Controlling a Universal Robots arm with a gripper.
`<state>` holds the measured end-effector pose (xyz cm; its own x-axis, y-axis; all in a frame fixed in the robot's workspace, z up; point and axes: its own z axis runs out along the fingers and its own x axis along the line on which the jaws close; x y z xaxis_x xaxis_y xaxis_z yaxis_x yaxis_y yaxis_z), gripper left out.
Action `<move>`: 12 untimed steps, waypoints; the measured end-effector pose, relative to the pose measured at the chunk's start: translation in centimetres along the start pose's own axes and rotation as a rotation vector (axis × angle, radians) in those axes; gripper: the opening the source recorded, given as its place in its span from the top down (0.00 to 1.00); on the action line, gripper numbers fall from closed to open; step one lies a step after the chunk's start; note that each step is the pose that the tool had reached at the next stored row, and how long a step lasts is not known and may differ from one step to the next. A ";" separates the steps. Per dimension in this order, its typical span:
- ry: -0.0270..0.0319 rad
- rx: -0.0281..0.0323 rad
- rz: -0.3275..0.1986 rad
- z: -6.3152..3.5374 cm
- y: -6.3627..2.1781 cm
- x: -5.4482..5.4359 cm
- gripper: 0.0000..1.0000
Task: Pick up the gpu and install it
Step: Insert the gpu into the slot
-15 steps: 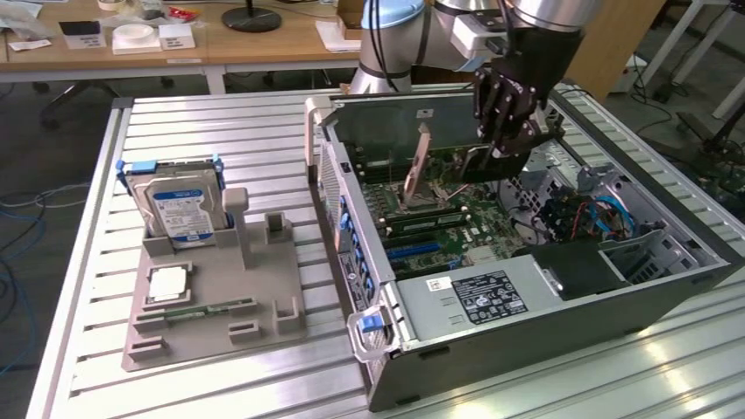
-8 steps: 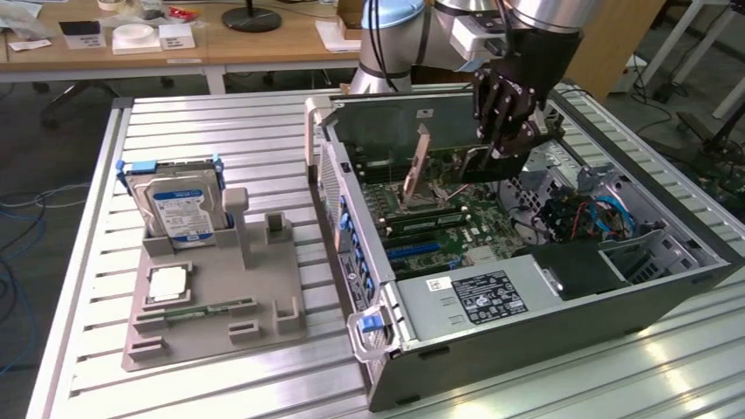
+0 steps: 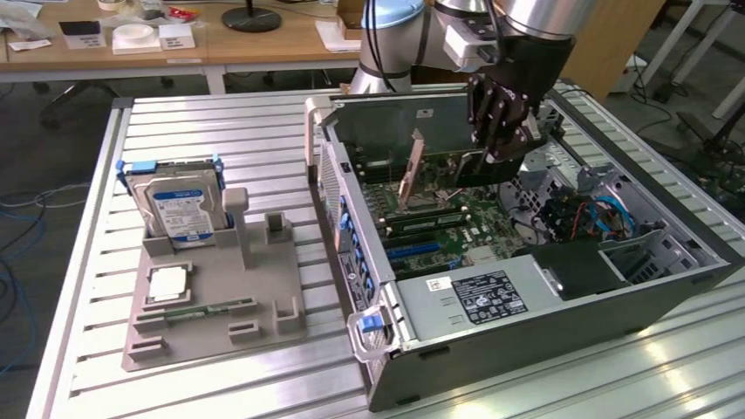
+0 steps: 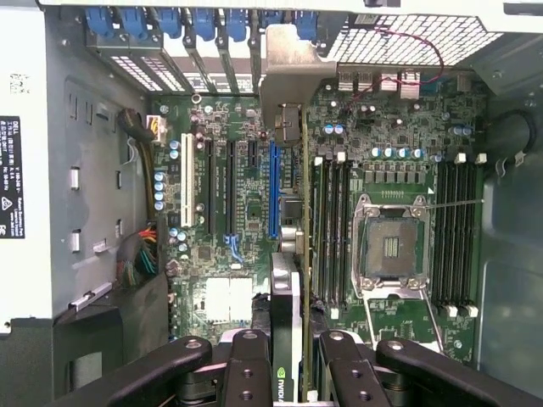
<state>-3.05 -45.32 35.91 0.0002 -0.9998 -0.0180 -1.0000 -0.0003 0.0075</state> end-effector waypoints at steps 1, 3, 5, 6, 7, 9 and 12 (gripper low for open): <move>-0.0001 0.0000 0.000 0.00 0.00 0.0 0.73; -0.0001 0.0001 0.000 0.01 0.00 0.0 0.73; -0.0005 0.0002 0.000 0.20 0.03 0.0 0.73; -0.0003 0.0001 0.000 0.33 0.07 0.0 0.73; -0.0002 0.0001 0.000 0.47 0.11 0.0 0.73; -0.0002 0.0002 0.000 0.77 0.23 0.0 0.73; 0.0000 0.0001 0.000 0.96 0.33 0.0 0.73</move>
<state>-3.38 -45.32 34.94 0.0002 -0.9998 -0.0180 -1.0000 -0.0004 0.0074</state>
